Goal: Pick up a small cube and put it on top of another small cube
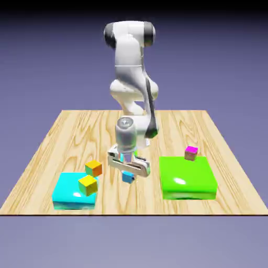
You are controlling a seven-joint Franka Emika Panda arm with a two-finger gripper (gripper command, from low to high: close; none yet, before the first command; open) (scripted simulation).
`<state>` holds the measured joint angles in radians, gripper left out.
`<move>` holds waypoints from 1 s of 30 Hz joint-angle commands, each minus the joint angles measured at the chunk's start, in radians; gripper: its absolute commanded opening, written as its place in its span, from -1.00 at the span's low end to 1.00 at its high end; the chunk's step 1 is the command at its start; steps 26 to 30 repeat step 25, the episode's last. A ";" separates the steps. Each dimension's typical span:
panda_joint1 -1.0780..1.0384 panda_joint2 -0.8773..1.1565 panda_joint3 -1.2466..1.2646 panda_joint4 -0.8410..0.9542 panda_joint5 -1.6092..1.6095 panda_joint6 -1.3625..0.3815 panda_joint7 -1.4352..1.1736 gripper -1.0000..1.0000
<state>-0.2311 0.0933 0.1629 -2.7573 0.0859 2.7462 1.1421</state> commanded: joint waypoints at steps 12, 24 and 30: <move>-0.288 -0.245 -0.111 0.226 0.019 -0.457 0.253 -1.00; -0.287 -0.223 -0.110 0.217 0.021 -0.426 0.251 1.00; -0.288 -0.245 -0.111 0.226 0.019 -0.457 0.253 1.00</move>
